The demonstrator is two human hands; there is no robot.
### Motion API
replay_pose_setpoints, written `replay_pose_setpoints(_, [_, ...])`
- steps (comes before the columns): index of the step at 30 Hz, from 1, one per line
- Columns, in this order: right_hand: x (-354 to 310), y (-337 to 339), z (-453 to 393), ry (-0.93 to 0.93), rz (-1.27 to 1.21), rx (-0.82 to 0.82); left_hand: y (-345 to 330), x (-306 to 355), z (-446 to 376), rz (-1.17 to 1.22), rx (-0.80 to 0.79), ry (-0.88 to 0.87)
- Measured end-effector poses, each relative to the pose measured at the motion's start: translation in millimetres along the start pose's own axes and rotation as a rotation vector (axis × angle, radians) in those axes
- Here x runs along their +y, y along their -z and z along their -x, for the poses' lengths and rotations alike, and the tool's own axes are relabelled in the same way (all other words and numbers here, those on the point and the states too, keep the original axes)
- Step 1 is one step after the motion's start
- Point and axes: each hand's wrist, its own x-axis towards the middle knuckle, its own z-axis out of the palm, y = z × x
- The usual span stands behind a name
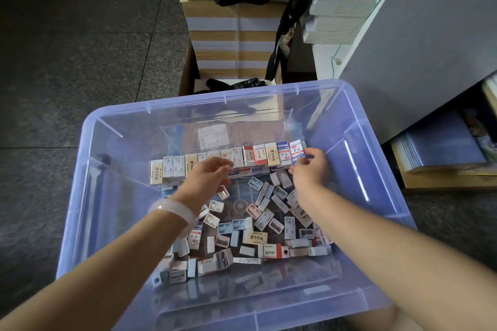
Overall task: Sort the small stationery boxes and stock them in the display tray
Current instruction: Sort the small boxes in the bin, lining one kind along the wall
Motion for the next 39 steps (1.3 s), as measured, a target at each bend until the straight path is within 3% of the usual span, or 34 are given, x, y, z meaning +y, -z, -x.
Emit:
replay_pose_setpoints(8, [4.1,-4.3,-7.5,0.178,0.471,-0.1,43.8,-15.2,4.4,-0.119,0.142,0.082])
replay_pose_setpoints(12, [5.1,-3.0,-11.8,0.172,0.701,-0.173,42.4,-17.6,7.9,-0.201,0.057,0.123])
replay_pose_setpoints(18, [-0.7,10.3,-17.4,0.137,0.726,-0.345,46.0,-29.8,16.7,-0.442,-0.017,0.141])
replay_pose_setpoints(22, [-3.7,19.5,-3.3,0.407,0.86,-0.342,49.3,-36.9,19.4,-0.689,-0.027,0.165])
replay_pose_setpoints(26, [-1.2,17.3,13.2,0.669,0.936,-0.561,40.2,-40.8,22.0,-1.003,-0.059,0.124])
replay_pose_setpoints(33, [-4.3,-2.9,23.2,0.974,1.238,-0.594,37.6,-51.4,18.2,-1.034,-0.144,0.051])
replay_pose_setpoints(39, [0.8,-19.0,18.2,1.025,1.368,-0.724,32.5,-50.0,15.6,-1.019,-0.161,0.047])
